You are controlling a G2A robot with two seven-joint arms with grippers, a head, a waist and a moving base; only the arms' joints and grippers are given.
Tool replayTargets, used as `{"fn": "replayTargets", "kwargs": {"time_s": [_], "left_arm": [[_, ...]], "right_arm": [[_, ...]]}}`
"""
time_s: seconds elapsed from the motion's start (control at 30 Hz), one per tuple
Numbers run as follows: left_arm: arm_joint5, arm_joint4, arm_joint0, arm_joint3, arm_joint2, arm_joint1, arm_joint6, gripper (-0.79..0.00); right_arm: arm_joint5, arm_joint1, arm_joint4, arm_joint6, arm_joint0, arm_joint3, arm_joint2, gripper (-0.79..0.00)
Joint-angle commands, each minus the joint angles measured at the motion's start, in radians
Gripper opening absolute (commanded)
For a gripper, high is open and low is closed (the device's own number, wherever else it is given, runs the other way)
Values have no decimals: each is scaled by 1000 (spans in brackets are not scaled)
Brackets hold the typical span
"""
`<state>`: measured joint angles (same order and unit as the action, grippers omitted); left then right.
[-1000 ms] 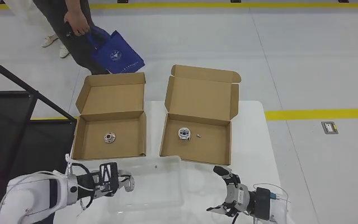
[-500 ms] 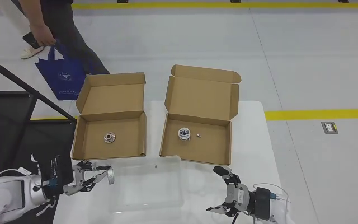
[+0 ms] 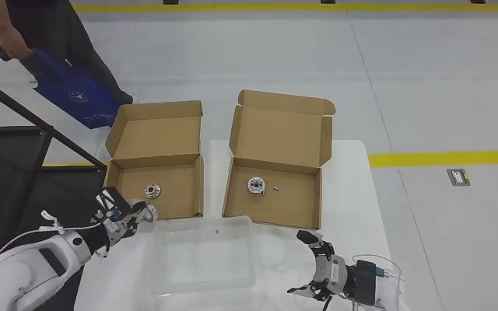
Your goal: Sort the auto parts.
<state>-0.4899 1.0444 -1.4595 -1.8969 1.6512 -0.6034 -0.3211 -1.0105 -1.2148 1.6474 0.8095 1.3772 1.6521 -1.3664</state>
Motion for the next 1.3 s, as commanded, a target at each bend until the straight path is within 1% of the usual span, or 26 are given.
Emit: {"fn": "replayTargets", "kwargs": {"time_s": [0.0,0.07,0.13,0.27,0.37,0.47,0.63,0.77,0.87,1.03,1.17,1.2,1.27], "left_arm": [[41,-13,72,35,-61,-7,-72,-785],[65,-22,155,89,-120,-14,-129,-785],[82,-21,237,138,-195,-26,-175,-785],[112,-8,406,259,-353,-61,-242,-785],[134,-8,534,360,-468,-97,-269,-785],[154,-6,654,469,-579,-139,-292,-785],[221,19,810,631,-745,-218,-311,-785],[261,34,899,748,-848,-279,-323,-785],[264,33,953,832,-908,-322,-324,-785],[247,17,1018,963,-972,-383,-302,-785],[233,15,1051,1043,-1000,-420,-280,-785],[230,15,1057,1059,-1005,-428,-275,-767],[218,13,1067,1087,-1009,-441,-266,-625]], "right_arm": [[0,0,0,0,0,0,0,0],[0,0,0,0,0,0,0,0],[0,0,0,0,0,0,0,0],[0,0,0,0,0,0,0,0],[0,0,0,0,0,0,0,0],[0,0,0,0,0,0,0,0],[0,0,0,0,0,0,0,0],[0,0,0,0,0,0,0,0],[0,0,0,0,0,0,0,0],[0,0,0,0,0,0,0,0],[0,0,0,0,0,0,0,0],[0,0,0,0,0,0,0,0],[0,0,0,0,0,0,0,0]]}}
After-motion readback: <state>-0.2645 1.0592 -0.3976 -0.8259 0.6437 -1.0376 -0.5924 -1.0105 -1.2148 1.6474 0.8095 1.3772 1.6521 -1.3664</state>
